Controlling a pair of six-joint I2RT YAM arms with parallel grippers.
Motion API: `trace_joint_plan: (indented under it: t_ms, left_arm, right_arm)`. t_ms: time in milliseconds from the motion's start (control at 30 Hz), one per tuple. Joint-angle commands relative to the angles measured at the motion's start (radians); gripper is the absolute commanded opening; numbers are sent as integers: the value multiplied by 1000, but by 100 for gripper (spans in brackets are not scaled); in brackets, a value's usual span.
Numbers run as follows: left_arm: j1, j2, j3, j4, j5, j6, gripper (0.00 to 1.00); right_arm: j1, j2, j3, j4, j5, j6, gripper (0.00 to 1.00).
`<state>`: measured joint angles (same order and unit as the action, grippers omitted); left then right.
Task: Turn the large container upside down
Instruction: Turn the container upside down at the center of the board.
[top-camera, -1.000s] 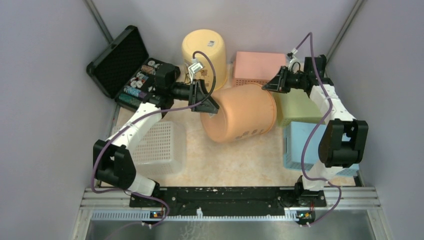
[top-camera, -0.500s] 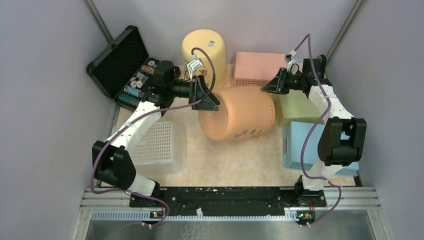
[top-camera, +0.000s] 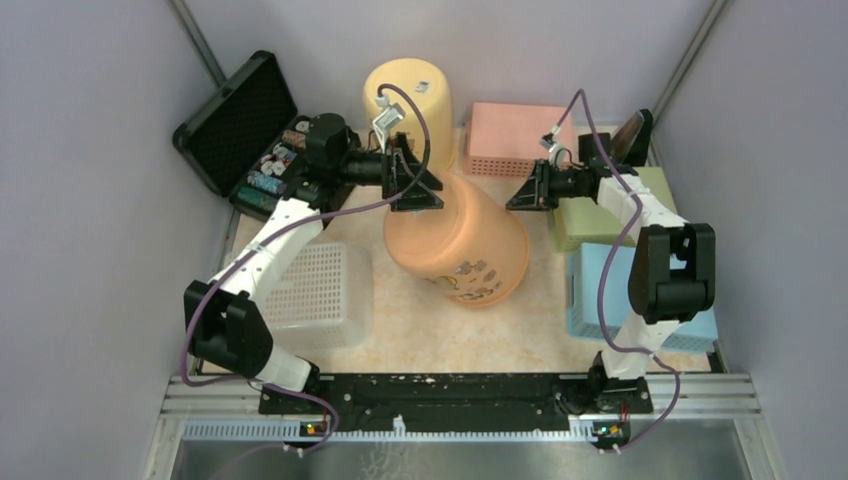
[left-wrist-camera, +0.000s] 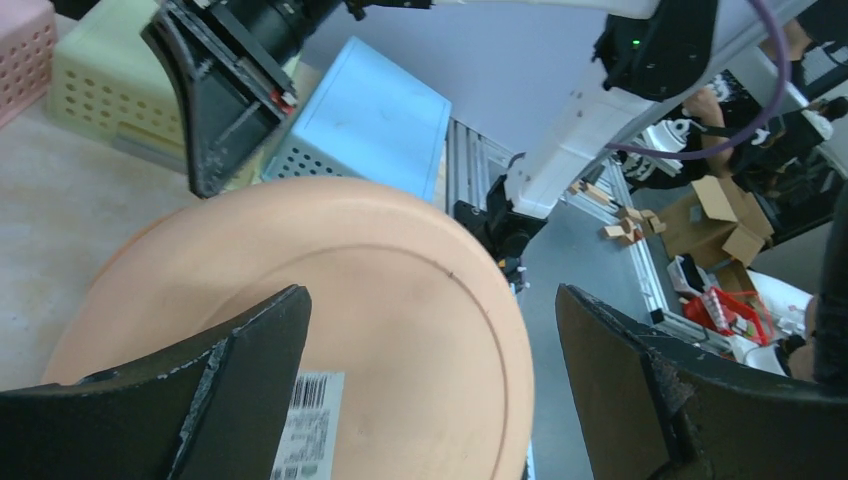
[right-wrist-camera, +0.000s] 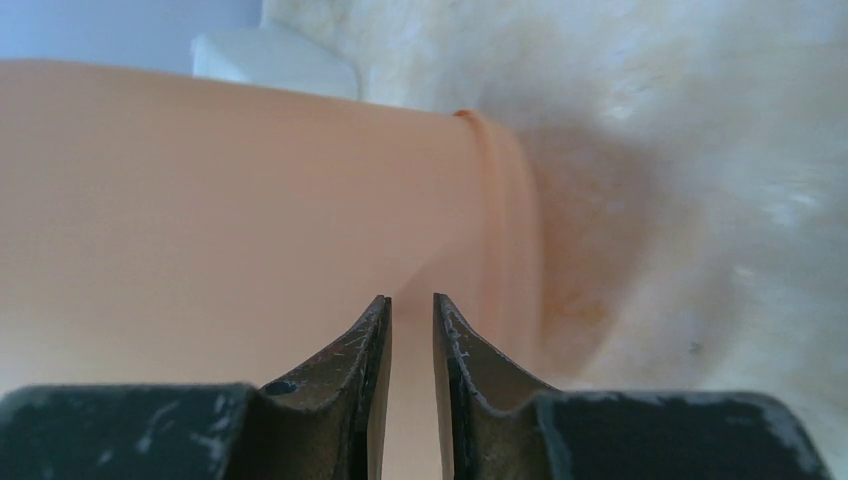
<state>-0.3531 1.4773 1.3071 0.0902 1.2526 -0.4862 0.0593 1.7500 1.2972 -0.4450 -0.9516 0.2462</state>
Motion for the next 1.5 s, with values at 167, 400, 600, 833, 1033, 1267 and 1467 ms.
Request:
trace_joint_plan:
  t_ms: [167,400,600,833,1033,1267,1467]
  left_arm:
    - [-10,5,-70,-31,-91,112,99]
    - [-9,-5,-88,-38,-99,132,99]
    - [-10,-14,-78,-41,-106,135,99]
    - [2,-44,-53,-59,-118,154,99]
    - [15,-64,31,-299,-227,362,99]
    - [17,-137,19,-543,-364,698,99]
    - [19,-210,-27,-666,-357,862,99]
  right_arm:
    - [74,-9,0,6,-115,-27,22]
    - [82,-17,28,-20,-114,-43,23]
    - [83,-64,77,-90,-67,-99,26]
    - [44,-178,151,-278,106,-239,32]
    - [-93,-320,162,-458,340,-451,34]
    - [-289,-538,21,-532,741,-725,24]
    - [-510,-612,-151,-440,912,-904,24]
